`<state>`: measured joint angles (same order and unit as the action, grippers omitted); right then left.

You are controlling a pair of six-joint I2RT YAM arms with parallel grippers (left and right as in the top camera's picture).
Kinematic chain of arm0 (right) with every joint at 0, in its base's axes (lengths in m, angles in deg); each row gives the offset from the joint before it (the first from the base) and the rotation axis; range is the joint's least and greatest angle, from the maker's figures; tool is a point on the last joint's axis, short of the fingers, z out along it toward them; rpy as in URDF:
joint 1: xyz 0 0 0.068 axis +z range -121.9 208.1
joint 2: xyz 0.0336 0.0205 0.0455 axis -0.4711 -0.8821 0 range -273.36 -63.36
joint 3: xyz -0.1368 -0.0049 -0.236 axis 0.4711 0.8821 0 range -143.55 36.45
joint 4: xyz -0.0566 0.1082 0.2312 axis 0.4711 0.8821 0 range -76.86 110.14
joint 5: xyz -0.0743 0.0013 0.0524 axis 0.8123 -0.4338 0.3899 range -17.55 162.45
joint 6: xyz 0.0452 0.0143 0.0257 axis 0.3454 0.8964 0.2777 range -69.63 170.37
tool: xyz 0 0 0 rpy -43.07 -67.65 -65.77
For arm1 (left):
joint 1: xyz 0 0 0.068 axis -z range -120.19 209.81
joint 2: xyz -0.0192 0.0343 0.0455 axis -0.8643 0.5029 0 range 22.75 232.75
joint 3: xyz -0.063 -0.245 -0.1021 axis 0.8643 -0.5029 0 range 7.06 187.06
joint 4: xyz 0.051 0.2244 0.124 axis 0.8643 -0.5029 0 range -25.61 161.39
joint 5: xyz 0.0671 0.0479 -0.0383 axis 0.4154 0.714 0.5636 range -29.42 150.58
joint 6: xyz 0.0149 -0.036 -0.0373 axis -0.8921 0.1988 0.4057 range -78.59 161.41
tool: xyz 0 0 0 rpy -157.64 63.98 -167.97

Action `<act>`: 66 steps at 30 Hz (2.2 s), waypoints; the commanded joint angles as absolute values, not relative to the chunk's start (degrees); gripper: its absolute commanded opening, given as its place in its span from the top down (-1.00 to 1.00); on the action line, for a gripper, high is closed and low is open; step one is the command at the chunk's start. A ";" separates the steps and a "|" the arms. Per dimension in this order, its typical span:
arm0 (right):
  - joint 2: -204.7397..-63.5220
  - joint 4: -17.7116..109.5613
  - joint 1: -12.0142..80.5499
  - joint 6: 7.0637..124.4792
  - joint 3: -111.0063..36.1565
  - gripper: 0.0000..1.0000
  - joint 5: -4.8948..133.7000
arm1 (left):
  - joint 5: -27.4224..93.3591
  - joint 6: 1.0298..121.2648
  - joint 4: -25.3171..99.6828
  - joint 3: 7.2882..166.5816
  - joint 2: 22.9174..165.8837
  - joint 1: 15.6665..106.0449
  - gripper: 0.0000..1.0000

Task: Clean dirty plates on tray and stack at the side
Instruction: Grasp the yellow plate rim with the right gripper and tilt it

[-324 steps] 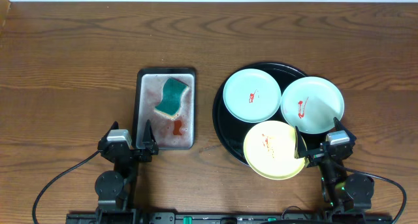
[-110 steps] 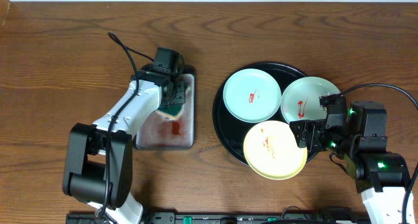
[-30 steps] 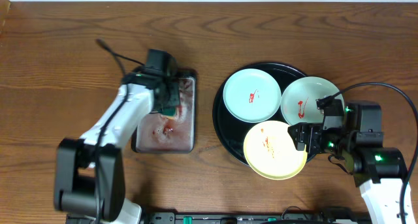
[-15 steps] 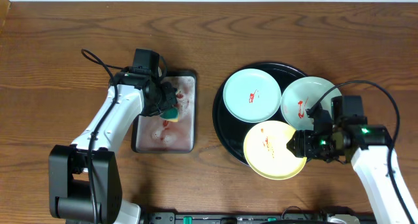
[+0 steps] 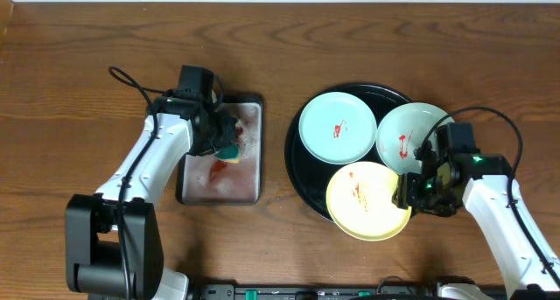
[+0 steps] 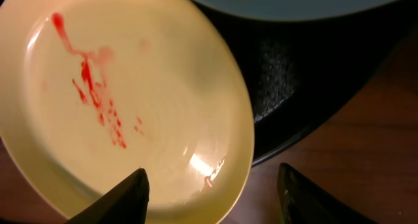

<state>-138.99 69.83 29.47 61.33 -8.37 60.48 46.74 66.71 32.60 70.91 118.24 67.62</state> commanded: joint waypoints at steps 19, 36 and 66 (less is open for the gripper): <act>-139.87 59.92 30.08 63.65 0.05 0.38 59.93 | 46.26 66.80 32.49 70.72 118.21 67.49 0.85; -139.87 48.71 30.08 62.97 0.03 0.97 53.83 | 48.16 63.50 33.24 70.72 118.21 67.47 0.86; -139.87 46.35 30.08 55.76 0.03 0.98 51.36 | 48.16 63.54 33.24 70.72 118.21 67.49 0.85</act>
